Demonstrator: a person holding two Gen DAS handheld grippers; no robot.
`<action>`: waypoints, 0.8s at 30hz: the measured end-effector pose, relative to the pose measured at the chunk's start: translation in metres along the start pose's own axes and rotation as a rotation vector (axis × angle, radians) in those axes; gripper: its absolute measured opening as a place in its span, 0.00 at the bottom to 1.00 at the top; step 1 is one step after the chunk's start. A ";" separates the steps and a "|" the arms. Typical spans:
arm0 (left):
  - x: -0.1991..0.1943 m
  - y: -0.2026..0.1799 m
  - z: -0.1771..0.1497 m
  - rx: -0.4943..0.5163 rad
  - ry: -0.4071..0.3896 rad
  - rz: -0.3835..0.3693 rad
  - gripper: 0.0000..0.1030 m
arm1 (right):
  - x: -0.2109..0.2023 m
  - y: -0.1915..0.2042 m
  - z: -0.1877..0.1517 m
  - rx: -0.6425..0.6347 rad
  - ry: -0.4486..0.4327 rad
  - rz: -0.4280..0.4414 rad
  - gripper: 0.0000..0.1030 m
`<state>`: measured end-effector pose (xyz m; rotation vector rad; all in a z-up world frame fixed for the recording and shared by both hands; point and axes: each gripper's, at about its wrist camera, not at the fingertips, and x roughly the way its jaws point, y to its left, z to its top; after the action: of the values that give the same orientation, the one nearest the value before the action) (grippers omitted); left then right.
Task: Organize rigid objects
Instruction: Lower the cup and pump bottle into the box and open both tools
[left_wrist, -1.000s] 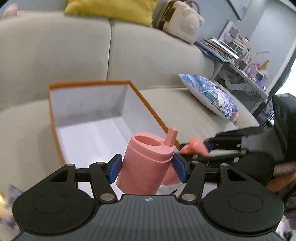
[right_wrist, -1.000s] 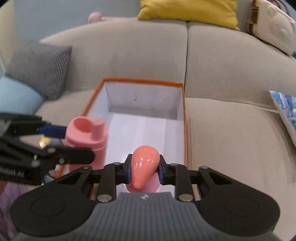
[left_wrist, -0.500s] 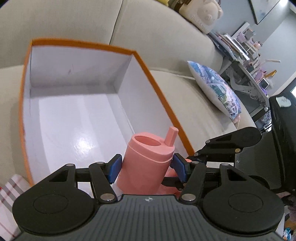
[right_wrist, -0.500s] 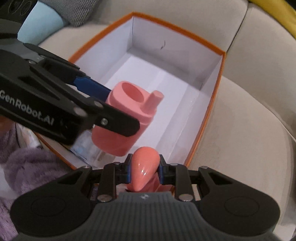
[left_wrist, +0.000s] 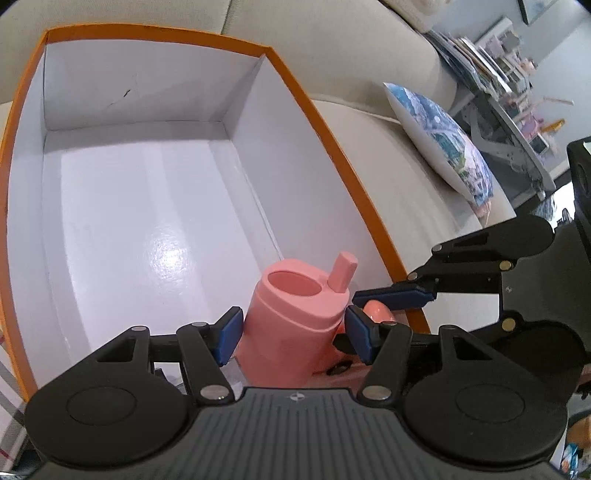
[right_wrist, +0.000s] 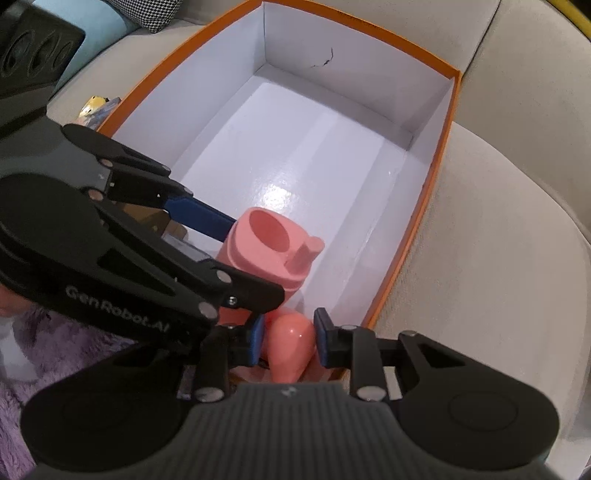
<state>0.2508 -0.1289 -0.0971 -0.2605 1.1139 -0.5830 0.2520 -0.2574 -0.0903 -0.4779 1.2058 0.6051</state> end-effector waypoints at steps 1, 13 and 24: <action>0.000 0.000 0.000 0.010 0.014 0.004 0.67 | 0.008 -0.001 0.006 0.003 -0.002 0.002 0.28; -0.011 0.003 0.002 0.055 0.086 -0.016 0.65 | -0.002 -0.002 -0.001 0.067 -0.025 0.005 0.29; -0.007 -0.006 0.007 0.199 0.094 -0.001 0.27 | -0.015 -0.013 -0.011 0.135 -0.063 -0.003 0.25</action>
<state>0.2526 -0.1305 -0.0859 -0.0623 1.1367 -0.7071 0.2495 -0.2767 -0.0791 -0.3442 1.1769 0.5293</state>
